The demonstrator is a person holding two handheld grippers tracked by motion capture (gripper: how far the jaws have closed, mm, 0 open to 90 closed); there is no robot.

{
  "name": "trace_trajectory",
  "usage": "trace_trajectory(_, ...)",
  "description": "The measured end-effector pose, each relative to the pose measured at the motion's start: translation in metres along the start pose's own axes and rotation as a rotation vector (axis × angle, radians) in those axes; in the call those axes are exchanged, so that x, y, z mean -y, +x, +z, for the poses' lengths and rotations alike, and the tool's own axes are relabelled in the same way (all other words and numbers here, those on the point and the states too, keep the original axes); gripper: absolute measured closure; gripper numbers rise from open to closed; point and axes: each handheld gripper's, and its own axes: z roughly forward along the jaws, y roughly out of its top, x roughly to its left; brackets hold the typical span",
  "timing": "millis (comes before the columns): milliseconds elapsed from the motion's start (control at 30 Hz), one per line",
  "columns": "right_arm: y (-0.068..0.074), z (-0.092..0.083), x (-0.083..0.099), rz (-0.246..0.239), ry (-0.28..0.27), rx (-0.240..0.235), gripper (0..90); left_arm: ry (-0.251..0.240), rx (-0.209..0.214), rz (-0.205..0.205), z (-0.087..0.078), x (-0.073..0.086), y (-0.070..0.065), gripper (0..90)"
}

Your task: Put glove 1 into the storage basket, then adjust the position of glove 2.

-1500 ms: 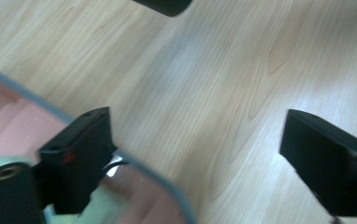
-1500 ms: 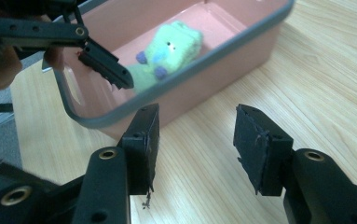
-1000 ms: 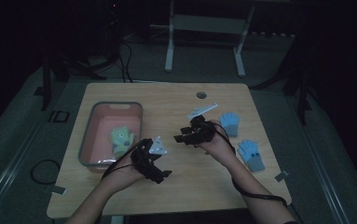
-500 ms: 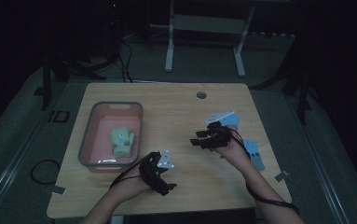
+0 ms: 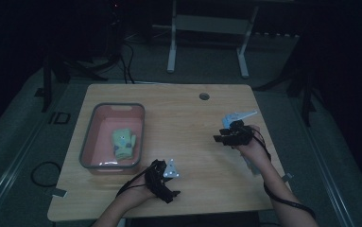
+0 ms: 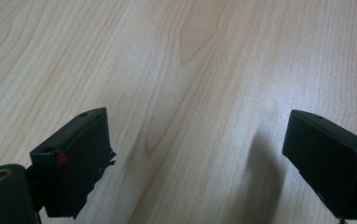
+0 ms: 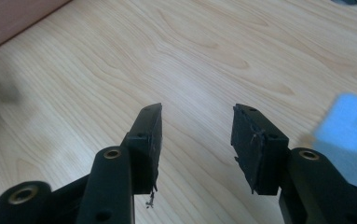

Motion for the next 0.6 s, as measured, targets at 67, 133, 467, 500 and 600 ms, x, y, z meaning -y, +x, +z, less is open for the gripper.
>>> trace_trajectory(67, -0.003, -0.001, 0.002, 0.006, 0.0, 0.002, 53.0, 0.001, -0.002, 0.002, 0.0, 0.0, -0.001, 8.1)
trace_trajectory(133, -0.011, -0.004, 0.008, 0.011, 0.003, 0.028, 53.0, -0.001, 0.004, 0.003, 0.0, 0.0, -0.002, 8.1)
trace_trajectory(467, -0.043, -0.01, 0.013, 0.019, 0.004, 0.123, 55.9, -0.029, 0.003, -0.014, 0.0, 0.003, -0.006, 8.1)
trace_trajectory(500, -0.047, -0.01, 0.012, 0.029, 0.007, 0.131, 56.5, -0.03, -0.002, -0.012, 0.0, 0.004, -0.007, 8.2)
trace_trajectory(600, -0.061, -0.009, 0.011, 0.06, 0.012, 0.158, 57.5, -0.024, -0.026, -0.001, -0.002, 0.007, -0.006, 8.1)
